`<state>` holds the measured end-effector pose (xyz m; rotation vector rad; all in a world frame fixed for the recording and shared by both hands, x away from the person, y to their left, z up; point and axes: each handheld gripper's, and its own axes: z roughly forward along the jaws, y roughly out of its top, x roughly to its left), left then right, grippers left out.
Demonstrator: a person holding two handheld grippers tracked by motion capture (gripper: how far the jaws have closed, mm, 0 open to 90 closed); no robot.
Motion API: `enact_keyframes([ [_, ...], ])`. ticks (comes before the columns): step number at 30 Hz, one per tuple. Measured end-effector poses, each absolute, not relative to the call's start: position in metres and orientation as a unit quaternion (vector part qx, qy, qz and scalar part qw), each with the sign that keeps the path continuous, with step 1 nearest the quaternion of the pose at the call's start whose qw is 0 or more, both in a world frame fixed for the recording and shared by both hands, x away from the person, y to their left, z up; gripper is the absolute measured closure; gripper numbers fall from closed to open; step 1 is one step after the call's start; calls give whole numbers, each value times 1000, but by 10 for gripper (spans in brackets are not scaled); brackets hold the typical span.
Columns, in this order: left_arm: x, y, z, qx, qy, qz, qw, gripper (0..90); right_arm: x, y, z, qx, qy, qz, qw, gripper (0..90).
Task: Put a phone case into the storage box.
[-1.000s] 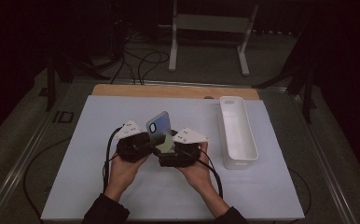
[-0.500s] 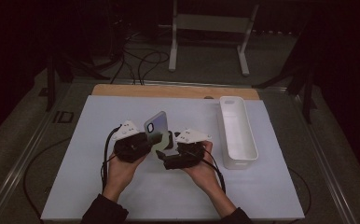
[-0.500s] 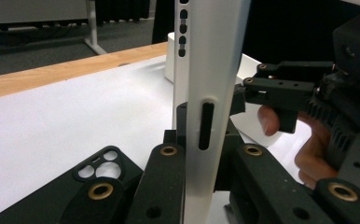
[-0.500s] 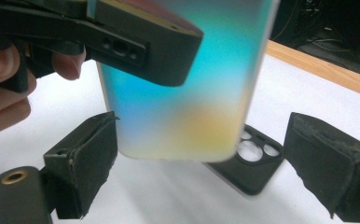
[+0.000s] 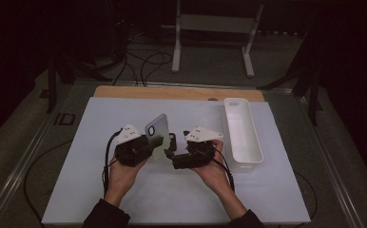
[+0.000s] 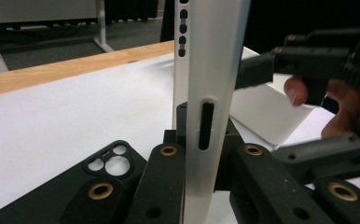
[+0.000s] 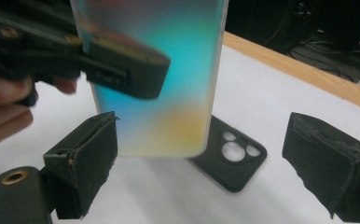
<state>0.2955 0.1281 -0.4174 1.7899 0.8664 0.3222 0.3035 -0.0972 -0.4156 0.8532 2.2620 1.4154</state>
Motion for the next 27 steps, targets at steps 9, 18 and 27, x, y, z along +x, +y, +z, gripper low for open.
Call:
enact_keyframes([
  [9, 295, 125, -420, 751, 365, 134, 534, 858, 306, -93, -396, 295, 787, 512, 175, 105],
  [18, 294, 120, -423, 754, 365, 136, 529, 858, 307, -83, -384, 292, 778, 528, 176, 126],
  [27, 292, 115, -425, 758, 360, 132, 528, 858, 310, -70, -378, 295, 773, 535, 172, 140],
])
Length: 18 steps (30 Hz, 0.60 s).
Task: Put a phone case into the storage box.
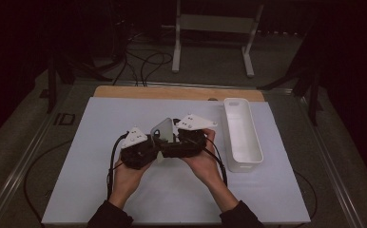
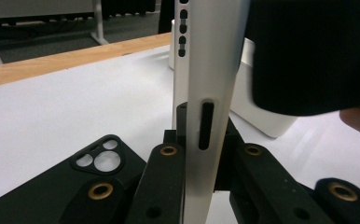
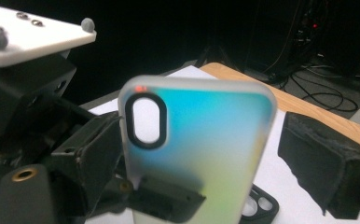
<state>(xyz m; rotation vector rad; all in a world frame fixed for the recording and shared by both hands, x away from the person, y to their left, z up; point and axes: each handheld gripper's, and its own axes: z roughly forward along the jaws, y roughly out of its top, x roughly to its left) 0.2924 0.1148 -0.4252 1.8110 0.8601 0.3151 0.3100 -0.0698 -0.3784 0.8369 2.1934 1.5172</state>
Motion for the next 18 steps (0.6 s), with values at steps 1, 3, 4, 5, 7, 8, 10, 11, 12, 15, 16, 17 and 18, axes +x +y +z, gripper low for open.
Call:
enact_keyframes([
  [1, 292, 114, -425, 759, 359, 131, 528, 858, 310, -69, -379, 296, 773, 534, 172, 144],
  [3, 292, 113, -426, 759, 359, 131, 527, 858, 311, -66, -380, 297, 774, 532, 171, 145],
  [4, 292, 113, -426, 758, 359, 131, 528, 858, 311, -65, -380, 298, 774, 531, 173, 145],
  [5, 292, 112, -426, 758, 360, 130, 529, 858, 311, -65, -381, 299, 773, 530, 175, 147],
  [7, 292, 112, -426, 757, 362, 129, 529, 858, 312, -64, -381, 304, 772, 530, 176, 149],
  [8, 292, 112, -426, 757, 363, 129, 528, 858, 312, -63, -381, 305, 771, 530, 176, 149],
  [10, 291, 111, -426, 756, 363, 128, 529, 858, 312, -63, -382, 307, 770, 531, 177, 149],
  [11, 292, 111, -426, 756, 363, 127, 529, 857, 313, -63, -382, 307, 769, 531, 177, 151],
  [12, 292, 111, -426, 756, 363, 127, 529, 857, 313, -63, -382, 307, 769, 532, 178, 154],
  [15, 292, 111, -426, 757, 362, 128, 529, 856, 312, -63, -382, 309, 767, 532, 182, 163],
  [16, 291, 111, -426, 757, 361, 130, 529, 855, 311, -63, -382, 308, 766, 533, 183, 165],
  [17, 291, 111, -426, 758, 361, 131, 528, 855, 311, -63, -382, 307, 766, 533, 184, 166],
  [18, 291, 111, -426, 758, 360, 129, 528, 853, 310, -63, -382, 307, 766, 533, 185, 167],
])
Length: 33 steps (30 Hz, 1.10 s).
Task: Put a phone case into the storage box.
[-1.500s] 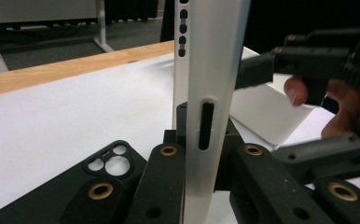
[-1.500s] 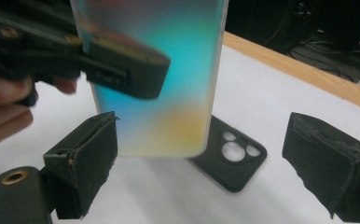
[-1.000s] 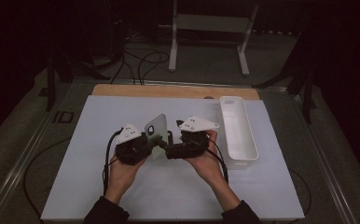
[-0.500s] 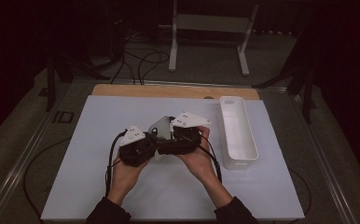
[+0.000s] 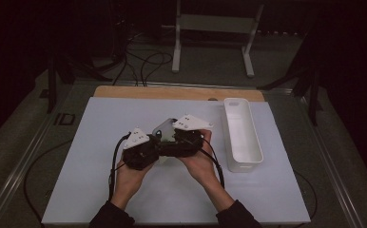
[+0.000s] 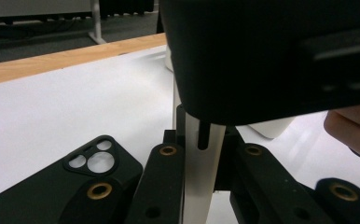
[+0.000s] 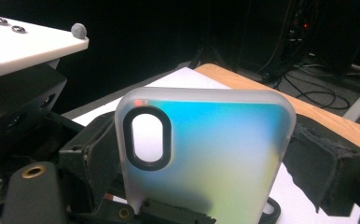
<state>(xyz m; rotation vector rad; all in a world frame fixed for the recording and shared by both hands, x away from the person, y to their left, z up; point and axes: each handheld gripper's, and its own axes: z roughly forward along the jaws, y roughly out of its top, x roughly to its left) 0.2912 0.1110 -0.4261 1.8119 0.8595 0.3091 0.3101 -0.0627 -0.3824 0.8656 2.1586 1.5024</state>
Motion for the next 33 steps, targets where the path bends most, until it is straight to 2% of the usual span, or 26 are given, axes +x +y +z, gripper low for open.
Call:
enact_keyframes([
  [4, 290, 112, -427, 762, 352, 132, 527, 738, 310, -63, -382, 306, 766, 534, 186, 168],
  [10, 290, 119, -431, 756, 365, 135, 526, 470, 309, -65, -381, 309, 762, 536, 191, 168],
  [13, 287, 125, -433, 751, 371, 154, 524, 304, 309, -67, -381, 310, 761, 536, 193, 168],
  [17, 284, 133, -433, 741, 377, 168, 530, 157, 310, -68, -381, 312, 761, 535, 194, 168],
  [19, 282, 137, -433, 738, 378, 175, 531, 144, 310, -68, -381, 312, 761, 535, 195, 168],
  [22, 280, 143, -434, 741, 373, 179, 530, 50, 310, -68, -382, 312, 761, 534, 196, 168],
  [25, 276, 149, -436, 736, 371, 192, 532, 6, 310, -68, -381, 312, 762, 533, 197, 168],
  [33, 262, 172, -442, 732, 365, 202, 539, 0, 311, -72, -380, 314, 760, 532, 200, 167],
])
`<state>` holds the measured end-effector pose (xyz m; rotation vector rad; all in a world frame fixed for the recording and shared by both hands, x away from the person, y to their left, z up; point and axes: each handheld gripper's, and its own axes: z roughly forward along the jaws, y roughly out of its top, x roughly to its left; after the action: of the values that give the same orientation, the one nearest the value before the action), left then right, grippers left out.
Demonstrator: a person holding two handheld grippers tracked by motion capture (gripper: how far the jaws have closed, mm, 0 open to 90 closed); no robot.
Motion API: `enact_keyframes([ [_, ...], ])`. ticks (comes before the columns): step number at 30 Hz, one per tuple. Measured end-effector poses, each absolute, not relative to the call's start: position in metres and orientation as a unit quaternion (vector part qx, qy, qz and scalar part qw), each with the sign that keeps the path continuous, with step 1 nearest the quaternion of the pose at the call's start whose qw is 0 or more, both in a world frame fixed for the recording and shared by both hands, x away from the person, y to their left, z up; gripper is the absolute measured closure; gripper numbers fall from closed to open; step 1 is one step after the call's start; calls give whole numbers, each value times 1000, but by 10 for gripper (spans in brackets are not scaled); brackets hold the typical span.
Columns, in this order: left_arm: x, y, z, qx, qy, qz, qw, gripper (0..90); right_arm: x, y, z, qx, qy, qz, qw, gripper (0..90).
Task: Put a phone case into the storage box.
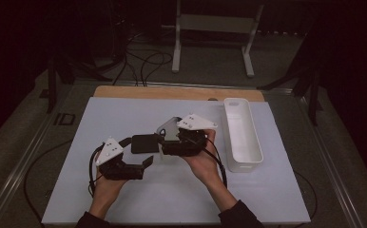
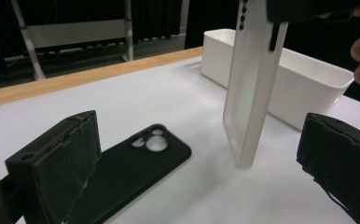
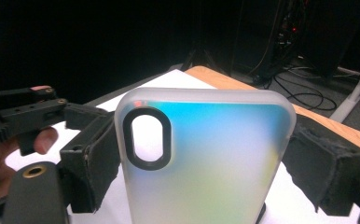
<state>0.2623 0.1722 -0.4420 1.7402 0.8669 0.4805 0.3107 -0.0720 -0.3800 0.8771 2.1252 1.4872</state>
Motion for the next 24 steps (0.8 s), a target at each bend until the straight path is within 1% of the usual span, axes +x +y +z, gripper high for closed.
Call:
enact_keyframes([
  [4, 256, 181, -448, 730, 361, 210, 540, 0, 311, -73, -380, 314, 760, 531, 202, 167],
  [9, 244, 192, -456, 744, 342, 217, 532, 0, 311, -74, -379, 315, 760, 531, 205, 168],
  [13, 236, 203, -462, 744, 341, 219, 532, 0, 313, -76, -380, 319, 760, 528, 204, 168],
  [20, 225, 225, -474, 748, 346, 246, 511, 0, 318, -80, -383, 329, 758, 528, 196, 167],
  [24, 224, 230, -479, 745, 349, 254, 510, 0, 320, -82, -383, 332, 756, 527, 201, 167],
])
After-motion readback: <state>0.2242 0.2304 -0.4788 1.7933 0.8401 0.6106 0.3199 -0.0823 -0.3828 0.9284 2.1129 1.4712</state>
